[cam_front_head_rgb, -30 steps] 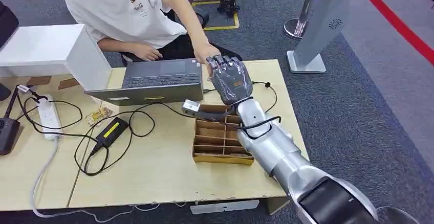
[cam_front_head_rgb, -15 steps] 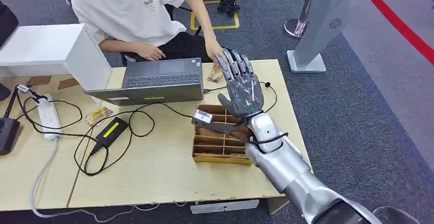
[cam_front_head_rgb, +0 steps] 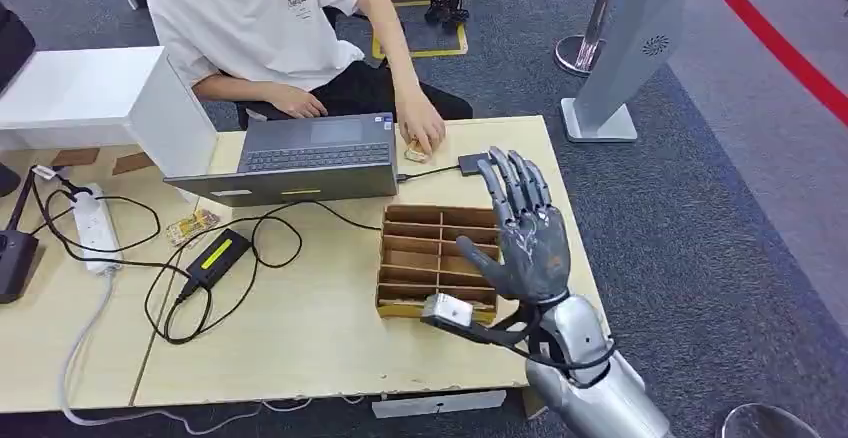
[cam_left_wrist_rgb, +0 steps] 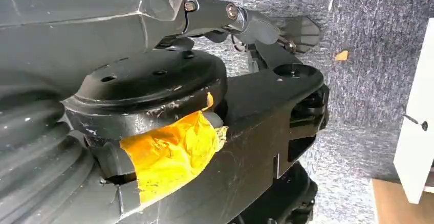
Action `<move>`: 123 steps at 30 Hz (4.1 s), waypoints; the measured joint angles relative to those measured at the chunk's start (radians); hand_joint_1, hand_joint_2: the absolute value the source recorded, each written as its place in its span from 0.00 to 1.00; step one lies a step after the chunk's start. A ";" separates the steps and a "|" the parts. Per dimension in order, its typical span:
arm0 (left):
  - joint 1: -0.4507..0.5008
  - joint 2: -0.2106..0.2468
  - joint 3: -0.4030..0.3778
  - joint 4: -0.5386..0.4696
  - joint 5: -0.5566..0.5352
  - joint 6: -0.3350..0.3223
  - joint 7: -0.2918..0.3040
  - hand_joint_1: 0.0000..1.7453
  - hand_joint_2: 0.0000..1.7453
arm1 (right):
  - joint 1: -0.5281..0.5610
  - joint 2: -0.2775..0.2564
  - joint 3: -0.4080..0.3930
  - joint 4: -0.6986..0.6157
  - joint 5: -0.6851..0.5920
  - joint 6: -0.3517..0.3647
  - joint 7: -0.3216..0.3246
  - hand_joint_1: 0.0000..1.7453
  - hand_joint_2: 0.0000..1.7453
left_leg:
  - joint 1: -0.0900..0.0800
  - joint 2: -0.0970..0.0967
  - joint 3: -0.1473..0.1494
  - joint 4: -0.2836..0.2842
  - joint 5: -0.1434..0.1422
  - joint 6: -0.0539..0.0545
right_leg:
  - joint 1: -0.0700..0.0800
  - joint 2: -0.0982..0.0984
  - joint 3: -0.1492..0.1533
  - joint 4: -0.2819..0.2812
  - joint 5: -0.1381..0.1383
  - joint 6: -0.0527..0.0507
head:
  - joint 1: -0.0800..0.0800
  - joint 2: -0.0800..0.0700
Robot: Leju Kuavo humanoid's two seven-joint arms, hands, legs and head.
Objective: Pass the card to the sensor for recognition and then transmit it.
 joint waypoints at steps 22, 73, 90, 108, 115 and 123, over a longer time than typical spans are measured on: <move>0.001 0.009 0.024 0.000 0.038 -0.027 0.008 0.00 1.00 | 0.372 -0.140 -0.012 -0.071 0.037 0.009 0.041 0.00 1.00 | 0.000 0.001 0.000 0.000 -0.002 0.002 | 0.000 0.000 0.001 0.000 -0.001 0.000 | 0.000 0.000; -0.001 0.003 0.005 0.000 0.005 -0.001 0.010 0.00 1.00 | 0.076 0.058 0.037 0.393 -0.159 0.071 -0.062 0.00 1.00 | 0.000 0.001 0.000 0.000 -0.001 0.001 | 0.000 0.000 0.001 0.000 -0.001 0.000 | 0.000 0.000; -0.001 0.004 0.002 0.000 0.021 -0.001 0.006 0.00 1.00 | 0.085 0.060 0.035 0.395 -0.145 0.056 -0.046 0.00 1.00 | 0.000 0.001 0.000 0.000 -0.001 0.001 | 0.000 0.000 0.001 0.000 -0.001 0.000 | 0.000 0.000; -0.001 0.004 -0.003 0.000 0.027 0.000 0.005 0.00 1.00 | 0.106 0.059 0.016 0.407 -0.142 0.047 -0.045 1.00 1.00 | 0.000 0.001 0.000 0.000 -0.001 0.001 | 0.000 0.000 0.001 0.000 -0.001 0.000 | 0.000 0.000; -0.001 0.004 -0.003 0.000 0.033 0.000 0.005 0.00 1.00 | 0.108 0.059 0.009 0.398 -0.156 0.042 -0.063 1.00 1.00 | 0.000 0.001 0.001 0.000 -0.001 0.001 | 0.000 0.000 0.001 0.000 -0.001 0.000 | 0.000 0.000; -0.001 0.004 -0.004 0.000 0.034 0.000 0.005 0.00 1.00 | 0.107 0.059 0.002 0.384 -0.163 0.045 -0.064 1.00 1.00 | 0.000 0.001 0.001 0.000 -0.001 0.001 | 0.000 0.000 0.001 0.000 -0.001 0.000 | 0.000 0.000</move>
